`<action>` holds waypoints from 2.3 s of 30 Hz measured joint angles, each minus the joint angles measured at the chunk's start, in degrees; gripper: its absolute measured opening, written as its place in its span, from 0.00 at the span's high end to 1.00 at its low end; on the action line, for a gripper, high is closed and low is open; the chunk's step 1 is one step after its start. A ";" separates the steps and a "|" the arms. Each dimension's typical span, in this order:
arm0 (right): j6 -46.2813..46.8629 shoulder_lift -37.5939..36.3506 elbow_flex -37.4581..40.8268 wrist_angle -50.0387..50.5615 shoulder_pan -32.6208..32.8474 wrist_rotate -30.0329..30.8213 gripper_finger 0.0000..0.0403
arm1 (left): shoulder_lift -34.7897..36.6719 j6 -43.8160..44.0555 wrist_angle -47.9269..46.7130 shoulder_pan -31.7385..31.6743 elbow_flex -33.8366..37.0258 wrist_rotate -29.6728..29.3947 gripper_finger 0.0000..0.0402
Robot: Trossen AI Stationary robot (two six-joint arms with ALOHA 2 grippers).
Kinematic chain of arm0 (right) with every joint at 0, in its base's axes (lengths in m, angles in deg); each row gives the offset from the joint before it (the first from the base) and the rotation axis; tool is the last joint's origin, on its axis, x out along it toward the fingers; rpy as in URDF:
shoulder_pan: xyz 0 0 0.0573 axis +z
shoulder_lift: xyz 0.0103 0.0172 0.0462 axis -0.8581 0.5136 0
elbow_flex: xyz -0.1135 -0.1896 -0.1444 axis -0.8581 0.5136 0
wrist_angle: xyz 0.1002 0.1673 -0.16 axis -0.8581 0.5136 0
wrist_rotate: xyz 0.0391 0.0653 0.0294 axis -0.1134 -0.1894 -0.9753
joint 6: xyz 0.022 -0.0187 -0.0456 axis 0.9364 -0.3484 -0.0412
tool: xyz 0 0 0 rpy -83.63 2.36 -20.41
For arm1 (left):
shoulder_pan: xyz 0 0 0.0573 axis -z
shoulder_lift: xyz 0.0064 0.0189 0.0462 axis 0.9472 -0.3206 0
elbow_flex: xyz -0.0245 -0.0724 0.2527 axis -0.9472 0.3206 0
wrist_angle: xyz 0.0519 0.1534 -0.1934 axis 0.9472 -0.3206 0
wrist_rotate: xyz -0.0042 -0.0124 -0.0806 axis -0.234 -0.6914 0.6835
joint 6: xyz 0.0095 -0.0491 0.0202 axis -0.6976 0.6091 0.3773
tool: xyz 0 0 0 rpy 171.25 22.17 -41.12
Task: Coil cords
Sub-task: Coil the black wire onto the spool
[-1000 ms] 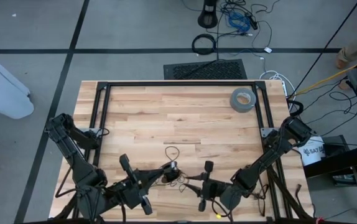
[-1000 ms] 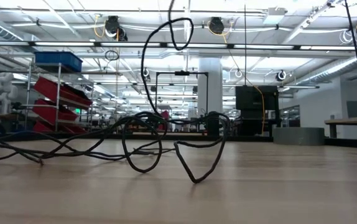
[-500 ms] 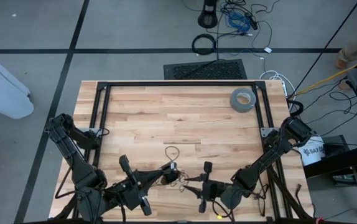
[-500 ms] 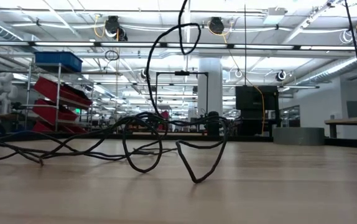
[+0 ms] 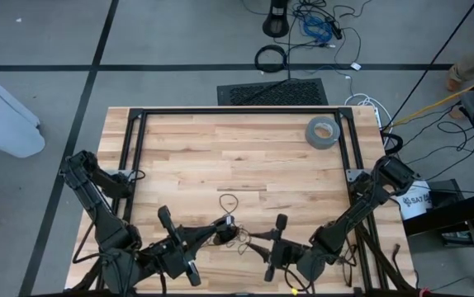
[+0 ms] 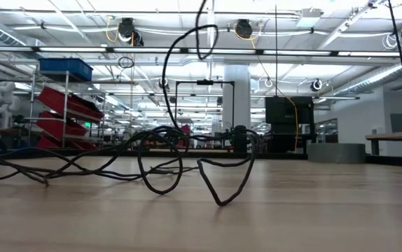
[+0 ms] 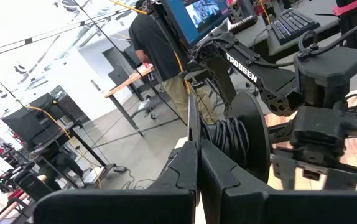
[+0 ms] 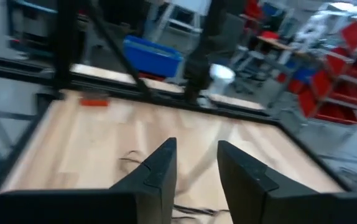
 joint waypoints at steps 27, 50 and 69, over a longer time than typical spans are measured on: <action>-2.70 1.22 0.00 -3.36 -0.01 1.87 0.67 | 0.00 1.25 -1.10 0.00 0.00 0.00 1.00; 3.08 1.20 0.00 0.26 -3.74 -4.47 0.82 | 0.00 1.33 -1.10 0.00 0.00 0.00 1.00; 0.60 1.20 0.00 -0.59 -1.93 -0.65 0.80 | 0.00 1.36 -1.12 0.00 0.00 0.01 1.00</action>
